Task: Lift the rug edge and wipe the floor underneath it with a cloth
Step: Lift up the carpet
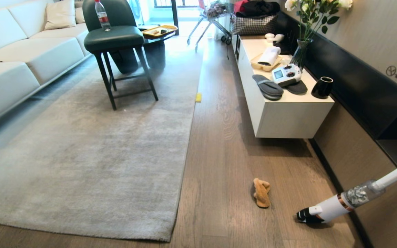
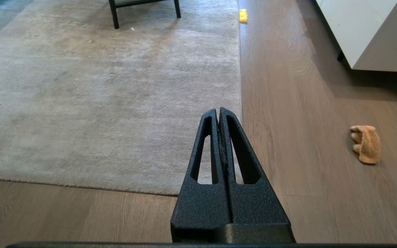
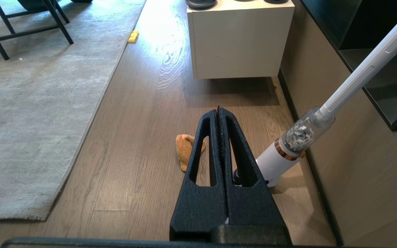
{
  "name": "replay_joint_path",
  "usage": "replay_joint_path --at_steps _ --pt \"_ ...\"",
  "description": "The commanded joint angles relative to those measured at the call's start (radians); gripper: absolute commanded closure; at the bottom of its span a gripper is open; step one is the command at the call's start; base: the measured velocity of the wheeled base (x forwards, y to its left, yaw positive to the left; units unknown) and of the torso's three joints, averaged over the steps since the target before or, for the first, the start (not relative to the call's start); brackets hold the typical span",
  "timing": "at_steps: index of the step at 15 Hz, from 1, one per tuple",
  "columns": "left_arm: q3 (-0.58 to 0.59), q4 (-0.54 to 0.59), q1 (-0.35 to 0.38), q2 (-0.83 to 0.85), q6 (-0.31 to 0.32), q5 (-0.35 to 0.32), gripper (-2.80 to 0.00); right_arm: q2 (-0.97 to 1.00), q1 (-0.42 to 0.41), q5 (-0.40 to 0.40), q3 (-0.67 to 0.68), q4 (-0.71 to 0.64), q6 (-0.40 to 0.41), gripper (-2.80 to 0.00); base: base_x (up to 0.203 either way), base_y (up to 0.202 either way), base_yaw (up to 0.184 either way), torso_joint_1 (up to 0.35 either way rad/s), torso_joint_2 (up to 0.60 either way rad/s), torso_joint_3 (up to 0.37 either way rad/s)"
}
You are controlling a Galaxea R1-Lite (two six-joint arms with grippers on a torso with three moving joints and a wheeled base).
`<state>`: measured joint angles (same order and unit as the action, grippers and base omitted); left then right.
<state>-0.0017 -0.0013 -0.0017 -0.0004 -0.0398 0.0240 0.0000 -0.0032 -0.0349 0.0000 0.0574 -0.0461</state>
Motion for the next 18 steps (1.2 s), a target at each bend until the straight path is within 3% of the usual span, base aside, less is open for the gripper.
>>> replay_joint_path --at_steps 1,10,18 --pt "0.000 -0.002 0.000 0.000 -0.002 -0.001 0.00 0.002 0.000 0.000 0.000 0.001 0.000 0.00 0.000 0.000 0.000 0.000 0.00 0.000" --pt "0.000 -0.002 0.000 0.000 -0.002 0.002 0.00 0.002 0.000 0.000 0.000 0.001 0.000 0.00 0.000 0.000 0.000 0.000 0.00 -0.004" --pt "0.000 -0.002 0.000 0.000 -0.002 0.004 0.00 0.002 0.000 0.000 0.000 0.001 0.000 0.00 0.000 0.000 0.000 0.003 0.00 -0.172"
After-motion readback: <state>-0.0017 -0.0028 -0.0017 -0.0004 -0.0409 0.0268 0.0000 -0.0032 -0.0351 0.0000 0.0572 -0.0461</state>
